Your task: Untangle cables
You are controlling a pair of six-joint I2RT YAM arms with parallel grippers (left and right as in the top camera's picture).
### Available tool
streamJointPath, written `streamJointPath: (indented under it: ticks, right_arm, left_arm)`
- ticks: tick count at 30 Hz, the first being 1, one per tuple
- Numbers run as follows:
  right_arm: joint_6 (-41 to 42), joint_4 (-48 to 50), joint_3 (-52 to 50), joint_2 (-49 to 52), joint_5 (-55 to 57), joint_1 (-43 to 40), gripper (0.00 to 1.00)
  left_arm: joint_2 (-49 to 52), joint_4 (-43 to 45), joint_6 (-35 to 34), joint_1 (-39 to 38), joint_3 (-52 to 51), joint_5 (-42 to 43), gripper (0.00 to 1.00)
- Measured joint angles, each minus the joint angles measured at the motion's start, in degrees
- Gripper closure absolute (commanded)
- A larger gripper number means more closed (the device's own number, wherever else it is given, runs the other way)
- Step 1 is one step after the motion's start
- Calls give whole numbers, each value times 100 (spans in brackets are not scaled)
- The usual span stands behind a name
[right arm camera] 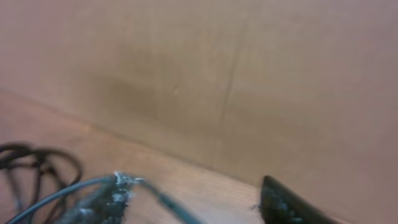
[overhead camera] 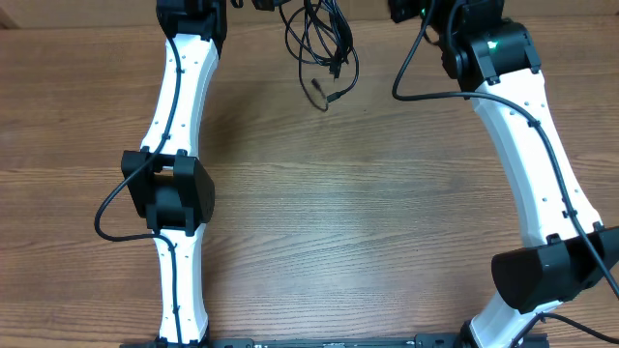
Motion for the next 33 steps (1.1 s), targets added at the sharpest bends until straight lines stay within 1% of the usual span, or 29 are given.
streamJointPath:
  ticks: [3, 8, 12, 23, 26, 29, 33]
  right_arm:
    - [59, -59, 0, 0, -166, 122, 26]
    - [79, 175, 0, 0, -306, 470, 20]
    - [83, 186, 0, 0, -264, 564, 19]
    - [83, 256, 0, 11, -214, 654, 19]
    - [79, 225, 0, 11, -122, 660, 19]
    - [83, 37, 0, 11, 184, 702, 23]
    - [81, -361, 0, 37, 463, 675, 25]
  left_arm:
    - [0, 0, 0, 0, 0, 0, 96]
    - [0, 4, 0, 0, 0, 0, 96]
    - [0, 9, 0, 24, 0, 0, 96]
    - [0, 13, 7, 42, 0, 0, 96]
    - [7, 177, 245, 44, 0, 0, 96]
    - [11, 605, 577, 42, 0, 0, 96]
    - [11, 715, 271, 39, 11, -31, 96]
